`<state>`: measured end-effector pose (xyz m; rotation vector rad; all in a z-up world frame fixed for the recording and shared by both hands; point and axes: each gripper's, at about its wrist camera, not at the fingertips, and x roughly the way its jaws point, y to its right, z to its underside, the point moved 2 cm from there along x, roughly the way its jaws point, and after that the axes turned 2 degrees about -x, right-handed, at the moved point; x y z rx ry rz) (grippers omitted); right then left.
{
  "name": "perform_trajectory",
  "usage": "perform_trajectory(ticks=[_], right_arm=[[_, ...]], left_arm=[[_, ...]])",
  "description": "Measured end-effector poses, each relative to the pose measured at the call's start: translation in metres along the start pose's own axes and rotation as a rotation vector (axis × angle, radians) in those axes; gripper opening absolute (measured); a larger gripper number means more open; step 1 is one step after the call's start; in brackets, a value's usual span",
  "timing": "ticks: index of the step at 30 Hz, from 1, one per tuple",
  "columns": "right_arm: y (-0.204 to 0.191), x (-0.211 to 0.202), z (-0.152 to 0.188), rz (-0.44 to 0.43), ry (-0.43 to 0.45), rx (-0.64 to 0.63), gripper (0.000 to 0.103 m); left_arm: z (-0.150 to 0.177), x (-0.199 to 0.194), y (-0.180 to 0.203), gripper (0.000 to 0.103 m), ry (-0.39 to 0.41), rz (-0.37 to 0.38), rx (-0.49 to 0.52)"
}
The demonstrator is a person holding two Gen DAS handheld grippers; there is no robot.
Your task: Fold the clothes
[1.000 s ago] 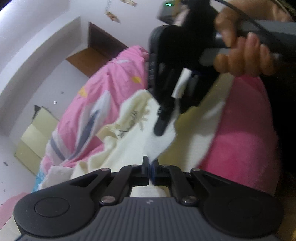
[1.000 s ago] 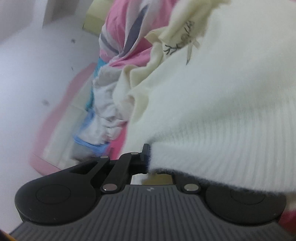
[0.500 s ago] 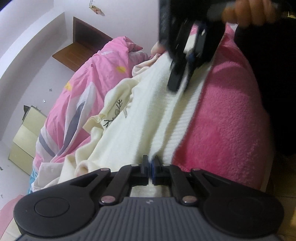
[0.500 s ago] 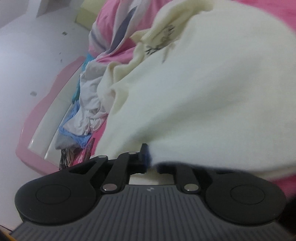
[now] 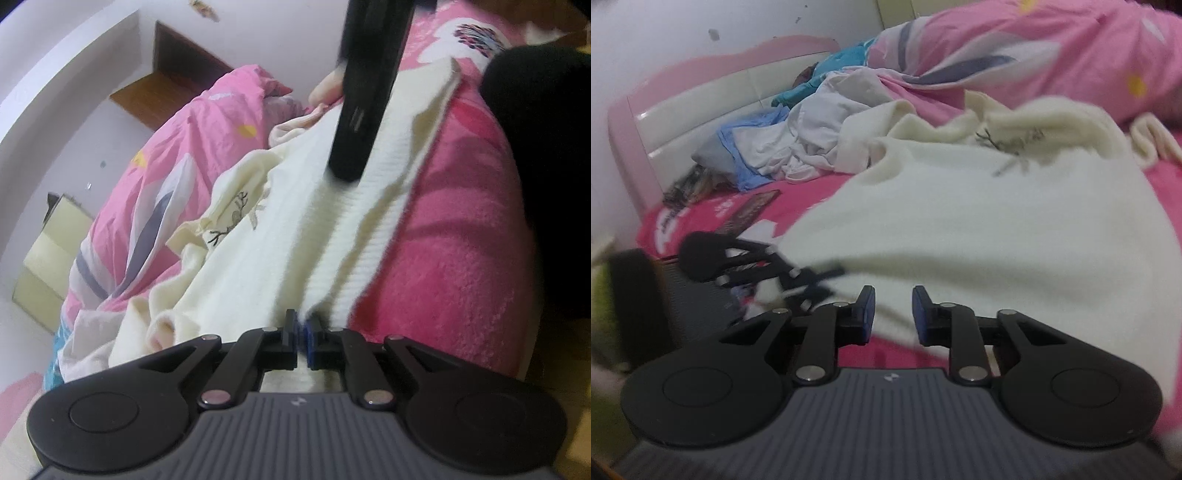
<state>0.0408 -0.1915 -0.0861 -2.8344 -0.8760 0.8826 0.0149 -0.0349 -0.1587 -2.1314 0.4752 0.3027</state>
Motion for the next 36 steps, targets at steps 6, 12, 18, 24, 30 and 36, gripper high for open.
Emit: perform_trajectory(ticks=[6, 12, 18, 24, 30, 36], right_arm=[[0.018, 0.049, 0.001, 0.028, -0.064, 0.059, 0.015], [0.023, 0.049, 0.004, 0.005, -0.057, 0.099, 0.013], [0.02, 0.045, 0.003, 0.014, -0.06, 0.091, 0.014], [0.017, 0.038, 0.001, 0.025, -0.072, 0.069, 0.014], [0.017, 0.036, 0.002, 0.03, -0.076, 0.068, 0.014], [0.015, 0.035, 0.003, 0.032, -0.077, 0.066, 0.016]], left_arm=[[0.009, -0.013, -0.006, 0.012, -0.079, -0.061, -0.106], [0.024, -0.03, -0.004, 0.011, -0.125, -0.099, -0.084], [0.03, -0.045, -0.003, 0.003, -0.116, -0.102, -0.053], [0.034, -0.048, 0.001, 0.002, -0.096, -0.064, -0.026], [0.039, -0.046, 0.005, 0.002, -0.091, -0.057, 0.004], [0.041, -0.047, 0.004, 0.002, -0.083, -0.042, 0.021]])
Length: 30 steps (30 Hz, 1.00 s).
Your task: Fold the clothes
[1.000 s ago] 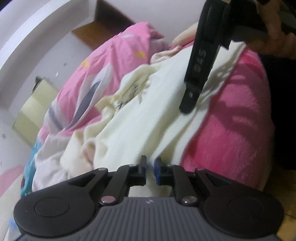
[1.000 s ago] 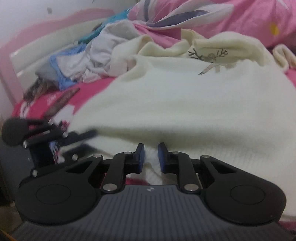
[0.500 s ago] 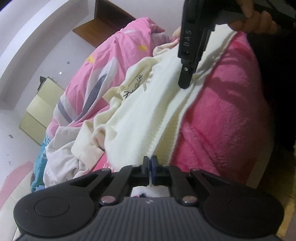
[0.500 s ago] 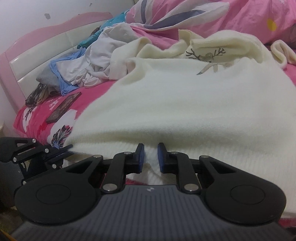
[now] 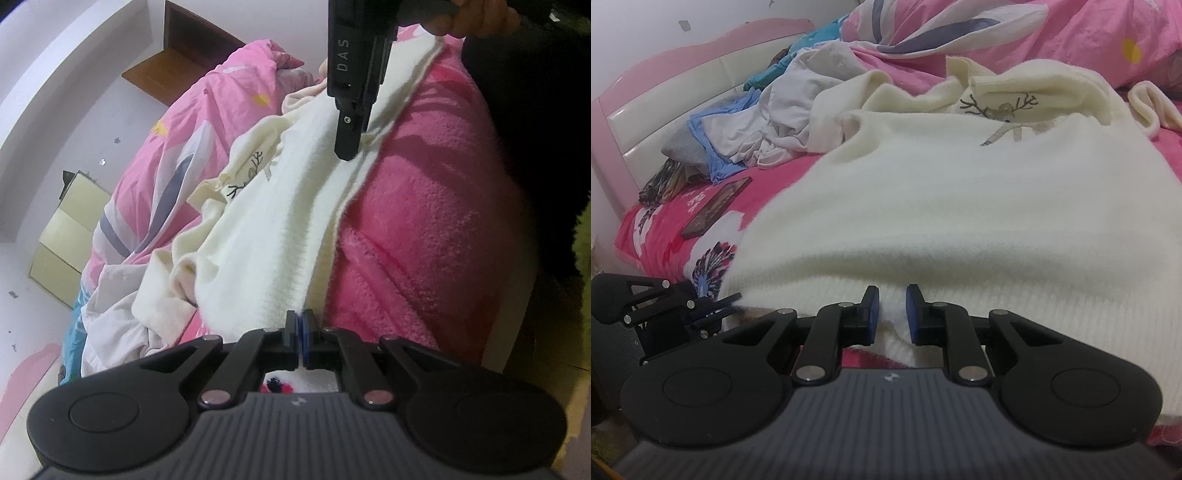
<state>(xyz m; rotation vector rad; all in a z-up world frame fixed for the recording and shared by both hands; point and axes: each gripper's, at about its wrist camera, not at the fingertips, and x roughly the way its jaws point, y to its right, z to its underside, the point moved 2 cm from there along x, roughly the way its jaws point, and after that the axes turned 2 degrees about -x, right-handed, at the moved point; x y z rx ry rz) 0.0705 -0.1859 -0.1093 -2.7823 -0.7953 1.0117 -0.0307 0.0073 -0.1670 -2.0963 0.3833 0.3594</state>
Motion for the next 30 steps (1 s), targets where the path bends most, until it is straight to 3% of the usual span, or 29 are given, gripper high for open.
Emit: perform_trajectory(ticks=[8, 21, 30], right_arm=[[-0.002, 0.003, 0.002, -0.012, -0.015, 0.002, 0.015], [0.001, 0.006, 0.007, -0.017, -0.006, 0.037, 0.015], [-0.001, 0.007, 0.008, 0.0, 0.0, 0.017, 0.015]], left_arm=[[0.002, 0.002, -0.003, 0.003, -0.003, 0.029, -0.024], [0.014, -0.015, -0.051, 0.016, -0.059, 0.201, -0.422], [0.02, -0.039, -0.09, 0.016, -0.028, 0.228, -0.678]])
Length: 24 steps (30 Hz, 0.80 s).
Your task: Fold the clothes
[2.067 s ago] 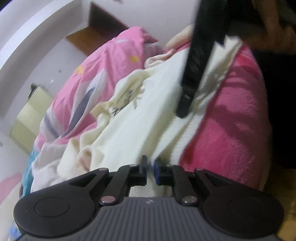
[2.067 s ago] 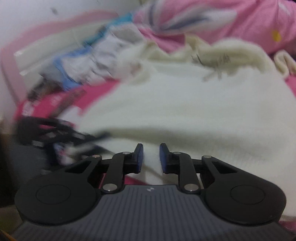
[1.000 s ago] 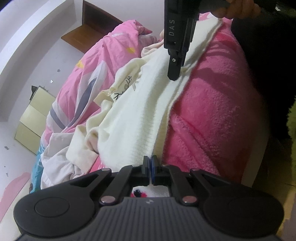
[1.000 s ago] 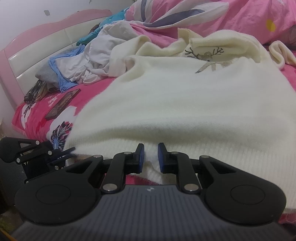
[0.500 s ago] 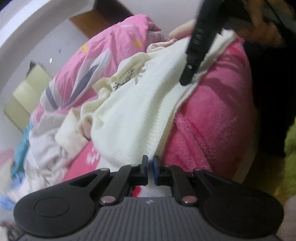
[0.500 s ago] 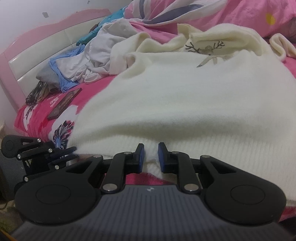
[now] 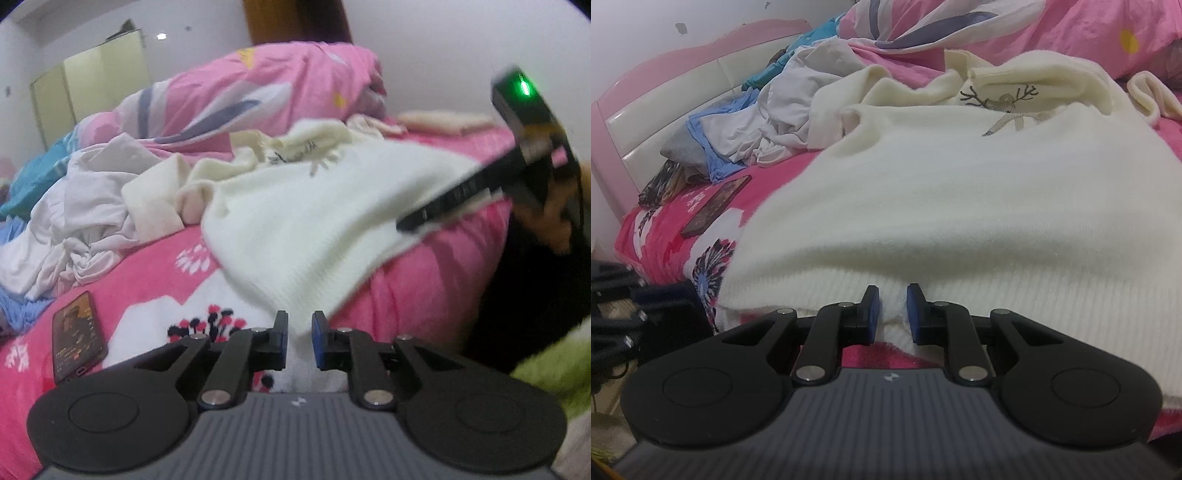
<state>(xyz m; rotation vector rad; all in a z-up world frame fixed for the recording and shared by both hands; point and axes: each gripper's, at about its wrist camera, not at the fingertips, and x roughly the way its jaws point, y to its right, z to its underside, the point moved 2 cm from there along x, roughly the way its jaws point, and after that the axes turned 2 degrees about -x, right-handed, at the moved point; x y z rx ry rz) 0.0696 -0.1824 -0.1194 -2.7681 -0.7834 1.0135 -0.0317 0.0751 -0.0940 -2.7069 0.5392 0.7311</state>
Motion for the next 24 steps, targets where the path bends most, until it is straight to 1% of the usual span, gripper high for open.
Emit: perform_trajectory(ticks=[3, 6, 7, 11, 13, 17, 20, 22, 24], right_arm=[[-0.002, 0.001, 0.0, 0.009, 0.001, -0.012, 0.015], [-0.002, 0.001, 0.0, 0.013, -0.001, -0.013, 0.015], [-0.002, 0.001, 0.0, 0.012, -0.001, -0.009, 0.015], [-0.002, 0.0, 0.0, 0.009, 0.001, -0.006, 0.015], [-0.002, 0.0, 0.0, 0.009, 0.002, -0.007, 0.015], [0.001, -0.004, 0.0, -0.009, 0.016, 0.011, 0.015], [0.012, -0.022, -0.003, -0.01, 0.047, 0.071, 0.016], [0.032, -0.046, -0.001, 0.015, 0.094, 0.162, 0.016], [0.06, -0.073, 0.004, 0.04, 0.147, 0.311, 0.017]], left_arm=[[-0.015, 0.008, 0.002, 0.016, 0.052, 0.039, -0.053], [-0.028, 0.025, 0.013, 0.015, 0.091, 0.086, -0.066], [-0.031, 0.033, 0.017, 0.013, 0.088, 0.097, -0.067], [-0.038, 0.061, 0.029, 0.013, 0.053, 0.14, -0.077], [-0.04, 0.069, 0.029, 0.013, 0.046, 0.157, -0.09], [-0.04, 0.086, 0.029, 0.013, 0.01, 0.158, -0.08], [-0.038, 0.092, 0.026, 0.012, -0.011, 0.167, -0.086], [-0.037, 0.095, 0.025, 0.013, -0.016, 0.174, -0.097], [-0.037, 0.097, 0.023, 0.013, -0.021, 0.18, -0.107]])
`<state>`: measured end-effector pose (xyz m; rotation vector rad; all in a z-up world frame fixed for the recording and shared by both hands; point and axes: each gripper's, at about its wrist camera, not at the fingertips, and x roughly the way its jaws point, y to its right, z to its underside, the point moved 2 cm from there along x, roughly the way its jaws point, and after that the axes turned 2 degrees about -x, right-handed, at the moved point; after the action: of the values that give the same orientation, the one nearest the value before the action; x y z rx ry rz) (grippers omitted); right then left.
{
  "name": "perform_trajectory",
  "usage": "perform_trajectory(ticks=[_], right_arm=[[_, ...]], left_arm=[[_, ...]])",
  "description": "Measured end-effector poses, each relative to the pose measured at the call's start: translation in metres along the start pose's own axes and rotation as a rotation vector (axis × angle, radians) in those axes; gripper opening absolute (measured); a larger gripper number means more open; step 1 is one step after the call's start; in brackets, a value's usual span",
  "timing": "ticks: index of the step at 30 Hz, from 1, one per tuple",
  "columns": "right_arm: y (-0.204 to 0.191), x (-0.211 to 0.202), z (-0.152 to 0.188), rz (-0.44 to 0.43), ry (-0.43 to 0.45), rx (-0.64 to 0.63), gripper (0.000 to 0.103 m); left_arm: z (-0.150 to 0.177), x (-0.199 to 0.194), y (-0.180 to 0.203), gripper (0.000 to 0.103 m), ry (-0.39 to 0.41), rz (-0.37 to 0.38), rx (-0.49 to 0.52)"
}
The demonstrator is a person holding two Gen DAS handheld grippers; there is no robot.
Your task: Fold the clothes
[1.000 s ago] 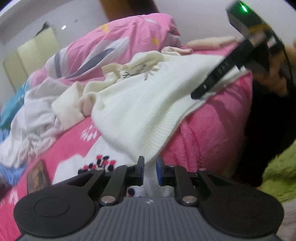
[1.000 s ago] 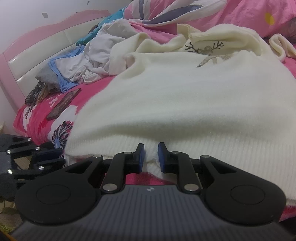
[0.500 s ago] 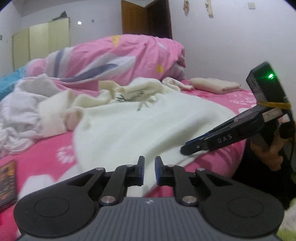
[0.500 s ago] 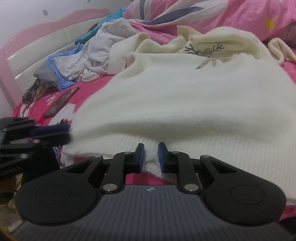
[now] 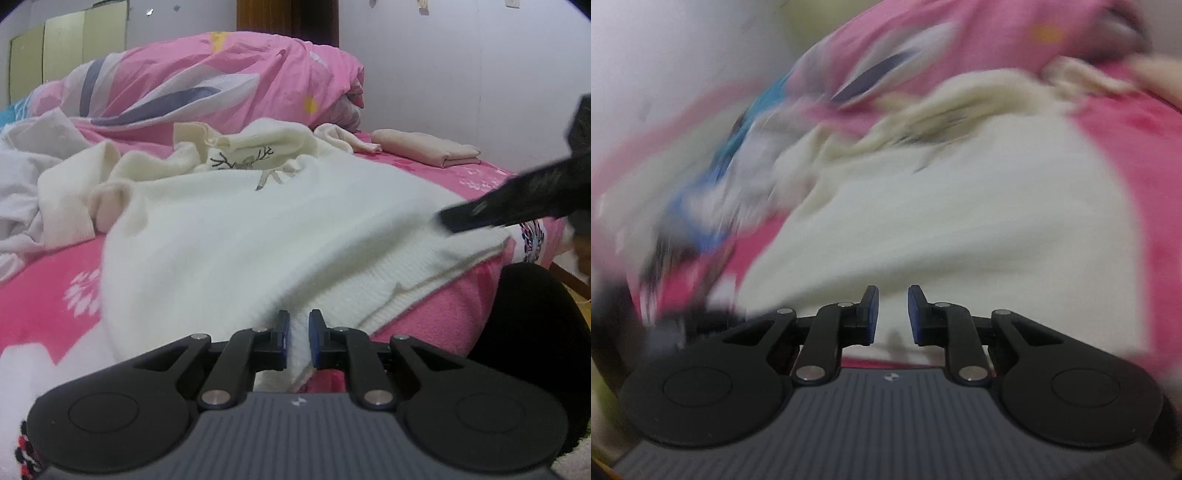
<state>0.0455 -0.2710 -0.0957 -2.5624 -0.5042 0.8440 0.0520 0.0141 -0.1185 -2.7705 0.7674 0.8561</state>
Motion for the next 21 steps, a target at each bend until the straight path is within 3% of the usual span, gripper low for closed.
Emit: perform_trajectory(ticks=[3, 7, 12, 21], right_arm=[[0.045, -0.033, -0.002, 0.005, 0.041, 0.269, 0.021], [0.07, -0.049, 0.011, -0.075, 0.031, 0.489, 0.031], [0.067, -0.02, 0.029, -0.178, -0.066, 0.648, 0.033], [0.079, 0.001, 0.035, -0.132, -0.103, 0.799, 0.033]], left_arm=[[0.0, 0.002, -0.001, 0.013, -0.002, 0.005, -0.007], [-0.001, 0.002, 0.0, 0.013, -0.003, 0.0, 0.006], [-0.001, 0.002, 0.002, 0.013, -0.001, -0.008, 0.025], [0.001, 0.002, 0.001, 0.014, 0.014, 0.007, 0.03]])
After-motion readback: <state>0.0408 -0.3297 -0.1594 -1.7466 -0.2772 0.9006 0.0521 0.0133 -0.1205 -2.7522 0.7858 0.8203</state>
